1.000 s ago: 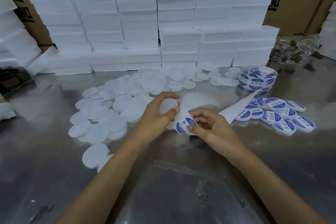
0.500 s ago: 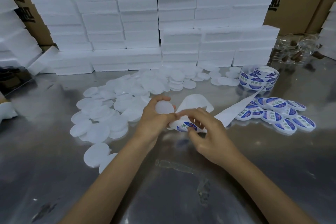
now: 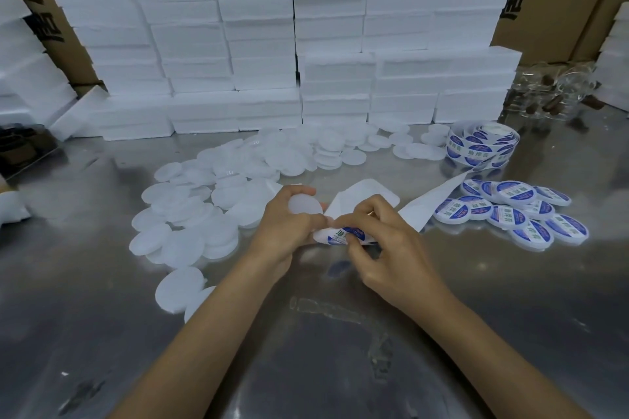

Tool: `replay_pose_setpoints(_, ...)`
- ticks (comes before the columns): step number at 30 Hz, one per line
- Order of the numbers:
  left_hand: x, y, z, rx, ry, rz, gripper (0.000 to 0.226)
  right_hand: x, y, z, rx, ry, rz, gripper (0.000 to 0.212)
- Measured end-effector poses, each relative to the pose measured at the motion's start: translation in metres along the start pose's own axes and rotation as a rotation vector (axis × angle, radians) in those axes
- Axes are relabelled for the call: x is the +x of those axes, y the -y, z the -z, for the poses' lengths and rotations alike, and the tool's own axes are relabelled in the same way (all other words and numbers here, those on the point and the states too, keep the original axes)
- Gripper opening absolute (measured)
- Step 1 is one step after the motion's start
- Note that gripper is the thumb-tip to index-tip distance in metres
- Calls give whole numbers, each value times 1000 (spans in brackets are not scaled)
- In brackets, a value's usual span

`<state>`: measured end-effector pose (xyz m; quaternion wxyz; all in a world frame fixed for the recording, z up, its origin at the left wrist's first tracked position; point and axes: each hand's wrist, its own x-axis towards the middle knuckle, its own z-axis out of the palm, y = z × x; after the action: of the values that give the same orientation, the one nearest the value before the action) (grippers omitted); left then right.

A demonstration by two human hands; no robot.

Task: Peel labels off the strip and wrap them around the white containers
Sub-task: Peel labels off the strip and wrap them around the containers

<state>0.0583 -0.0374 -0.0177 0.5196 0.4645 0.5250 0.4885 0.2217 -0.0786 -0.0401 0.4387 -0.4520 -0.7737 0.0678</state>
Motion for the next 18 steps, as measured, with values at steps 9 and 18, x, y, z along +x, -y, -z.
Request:
replay_pose_setpoints(9,7,4,-1,332,-155,-130,49,3,3,0,6,-83,24,13)
replay_pose_setpoints(18,11,5,13,477,-177,-249,44,6,6,14,363,-276,-187,36)
